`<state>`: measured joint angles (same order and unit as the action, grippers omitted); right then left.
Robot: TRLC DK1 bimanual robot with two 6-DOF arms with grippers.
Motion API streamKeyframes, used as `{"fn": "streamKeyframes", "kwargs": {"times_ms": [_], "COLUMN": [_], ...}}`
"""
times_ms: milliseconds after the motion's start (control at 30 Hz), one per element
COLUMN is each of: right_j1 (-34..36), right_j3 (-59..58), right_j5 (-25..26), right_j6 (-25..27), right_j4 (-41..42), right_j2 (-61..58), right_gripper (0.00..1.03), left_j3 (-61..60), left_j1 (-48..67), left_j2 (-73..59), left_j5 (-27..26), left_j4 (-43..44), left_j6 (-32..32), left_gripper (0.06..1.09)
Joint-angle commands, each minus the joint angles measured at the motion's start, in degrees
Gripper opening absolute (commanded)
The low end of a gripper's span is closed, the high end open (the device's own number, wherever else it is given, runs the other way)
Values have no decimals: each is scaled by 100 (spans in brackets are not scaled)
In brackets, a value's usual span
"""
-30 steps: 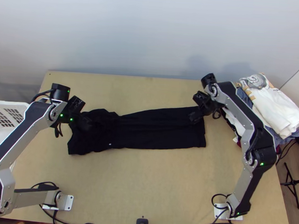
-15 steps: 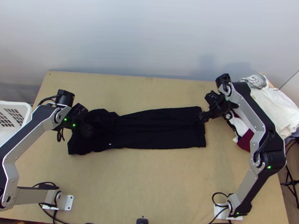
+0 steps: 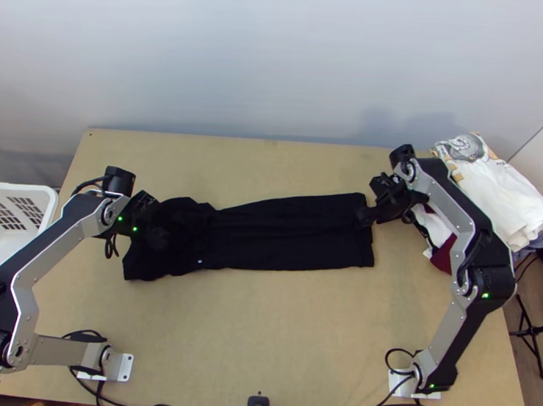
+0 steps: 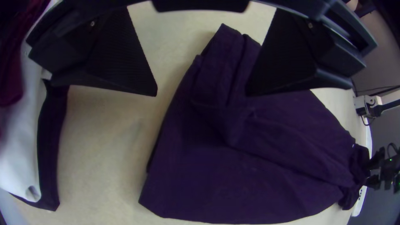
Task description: Fold the t-shirt
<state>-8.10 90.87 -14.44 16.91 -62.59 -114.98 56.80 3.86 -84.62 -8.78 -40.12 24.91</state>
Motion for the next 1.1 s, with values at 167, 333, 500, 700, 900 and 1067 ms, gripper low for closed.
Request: {"fn": "streamKeyframes", "kwargs": {"times_ms": [167, 333, 500, 700, 900, 1067], "right_j1": [-456, -447, -526, -939, -1300, -1475], "right_j3": [-219, -236, -272, -228, -131, -8], "right_j5": [-33, 46, 37, -59, -217, -217], "right_j6": [-232, -240, -320, -539, -574, -601], "right_j4": [352, 432, 432, 379, 238, 247], "right_j2": [-227, -280, -209, 28, 134, -104], "right_gripper": [97, 97, 97, 96, 92, 86], "left_j3": [-160, -186, -204, -213, -292, -371], "left_j1": [-228, -289, -342, -342, -377, -386], "left_j2": [-90, -90, -143, -187, -187, -239], "left_j5": [51, 60, 60, 60, 60, 78], "left_j4": [233, 259, 320, 338, 373, 461], "left_j6": [164, 287, 357, 375, 471, 515], "left_gripper": [90, 90, 90, 90, 90, 90]}}
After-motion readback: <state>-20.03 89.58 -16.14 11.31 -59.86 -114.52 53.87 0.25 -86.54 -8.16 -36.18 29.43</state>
